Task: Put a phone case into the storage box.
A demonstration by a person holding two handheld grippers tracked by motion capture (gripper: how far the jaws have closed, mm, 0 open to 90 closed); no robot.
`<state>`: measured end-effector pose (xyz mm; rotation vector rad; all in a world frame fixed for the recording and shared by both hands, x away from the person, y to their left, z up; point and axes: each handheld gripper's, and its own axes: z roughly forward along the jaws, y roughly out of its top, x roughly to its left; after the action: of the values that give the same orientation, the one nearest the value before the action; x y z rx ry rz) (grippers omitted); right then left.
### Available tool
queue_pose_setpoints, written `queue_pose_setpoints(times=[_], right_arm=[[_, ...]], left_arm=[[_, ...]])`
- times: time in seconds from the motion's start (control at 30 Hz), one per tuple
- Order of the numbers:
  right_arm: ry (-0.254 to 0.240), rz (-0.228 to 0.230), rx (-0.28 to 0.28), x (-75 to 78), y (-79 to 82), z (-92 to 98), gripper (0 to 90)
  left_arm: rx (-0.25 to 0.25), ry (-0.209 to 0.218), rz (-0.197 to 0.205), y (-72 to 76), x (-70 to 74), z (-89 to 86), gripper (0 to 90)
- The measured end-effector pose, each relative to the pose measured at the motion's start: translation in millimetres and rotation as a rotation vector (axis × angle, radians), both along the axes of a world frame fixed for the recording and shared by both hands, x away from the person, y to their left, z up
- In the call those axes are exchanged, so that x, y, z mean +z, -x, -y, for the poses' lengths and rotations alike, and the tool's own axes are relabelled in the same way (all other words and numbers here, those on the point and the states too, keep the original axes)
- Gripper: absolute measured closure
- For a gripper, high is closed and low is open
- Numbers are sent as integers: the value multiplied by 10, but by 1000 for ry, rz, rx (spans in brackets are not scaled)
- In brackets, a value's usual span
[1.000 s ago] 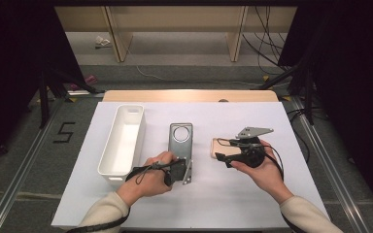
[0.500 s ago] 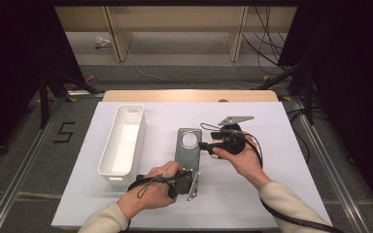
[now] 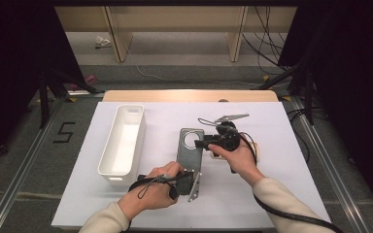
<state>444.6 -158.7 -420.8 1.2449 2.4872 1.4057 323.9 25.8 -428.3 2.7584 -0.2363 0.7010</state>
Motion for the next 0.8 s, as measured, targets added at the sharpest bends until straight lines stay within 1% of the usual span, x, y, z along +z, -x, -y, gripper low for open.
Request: queue_pose_setpoints(times=[0.03,0.07,0.1,0.13,0.17,0.2,0.27,0.33,0.4,0.43,0.47,0.5,0.57,0.67,0.8], right_arm=[[-4,-1,-3,2,1,1,592],[-12,-5,-3,9,3,4,647],[-17,-8,-3,14,5,9,661],[-25,-12,-9,19,6,14,674],[-33,-21,-8,25,3,23,684],[-59,-40,-20,31,1,42,702],[-68,-48,-21,32,1,48,709],[-90,-63,-30,43,6,60,731],[-111,-74,-31,64,13,67,748],[-116,-73,-34,74,21,66,757],[-124,-68,-38,87,34,62,765],[-126,-67,-38,93,39,60,770],[-131,-68,-37,112,54,49,784],[-152,-70,-33,143,75,44,805],[-166,-67,-29,178,99,42,824]], left_arm=[[0,1,-3,-2,0,0,890],[-3,-1,-1,-4,2,2,890],[-6,-2,5,-5,4,2,890],[-3,-2,-1,-2,0,2,890],[-9,-3,7,-3,2,4,890],[-6,3,5,1,1,5,890],[-11,2,11,-1,8,13,889],[-11,7,10,-2,1,18,889],[-12,5,17,-9,-15,20,889],[-8,8,19,-12,-26,19,889],[0,14,11,-8,-35,16,888],[-10,8,21,-21,-36,20,888],[-13,11,24,-25,-50,18,888],[-7,10,26,-32,-66,15,887],[-6,11,35,-53,-77,7,887]])
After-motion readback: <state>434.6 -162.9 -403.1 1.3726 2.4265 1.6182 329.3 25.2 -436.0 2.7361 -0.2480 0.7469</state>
